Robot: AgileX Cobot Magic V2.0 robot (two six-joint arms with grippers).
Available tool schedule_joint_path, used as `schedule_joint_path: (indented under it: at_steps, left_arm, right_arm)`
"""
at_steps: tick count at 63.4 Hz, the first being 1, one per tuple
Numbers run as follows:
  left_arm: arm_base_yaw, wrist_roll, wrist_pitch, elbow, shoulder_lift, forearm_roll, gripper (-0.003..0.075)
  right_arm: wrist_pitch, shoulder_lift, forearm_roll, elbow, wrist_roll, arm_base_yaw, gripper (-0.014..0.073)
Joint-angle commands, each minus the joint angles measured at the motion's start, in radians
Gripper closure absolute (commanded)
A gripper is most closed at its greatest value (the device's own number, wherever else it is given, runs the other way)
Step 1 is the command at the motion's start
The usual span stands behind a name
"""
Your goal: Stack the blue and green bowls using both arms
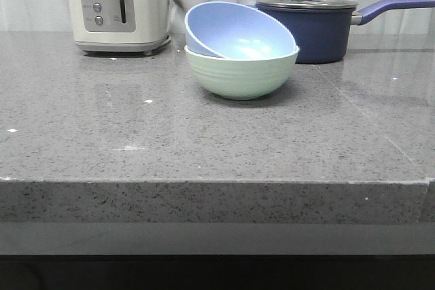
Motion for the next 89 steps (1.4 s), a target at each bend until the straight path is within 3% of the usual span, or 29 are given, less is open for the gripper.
schedule_joint_path:
  at_steps: [1,59,67,78,89]
  left_arm:
    - [0.004,-0.013,-0.09,0.006,-0.018,0.002,0.074]
    - [0.004,-0.013,-0.09,0.006,-0.017,0.002,0.074]
    - [0.004,-0.013,-0.09,0.006,-0.017,0.002,0.074]
    - [0.004,-0.013,-0.09,0.006,-0.017,0.002,0.074]
    - [0.004,-0.013,-0.09,0.006,-0.017,0.002,0.074]
  right_arm:
    - [-0.067,0.004,-0.005,-0.022,0.001,-0.004,0.0657]
    - [-0.091,-0.004,-0.034,-0.012,-0.007,-0.004,0.0657]
    - [-0.278,-0.084,-0.067,0.101,-0.011,-0.046,0.0657]
    - [-0.669,-0.272,-0.085,0.405,-0.011,-0.125,0.0657]
    - [-0.95,-0.425,-0.085,0.682,-0.011,-0.15,0.0657]
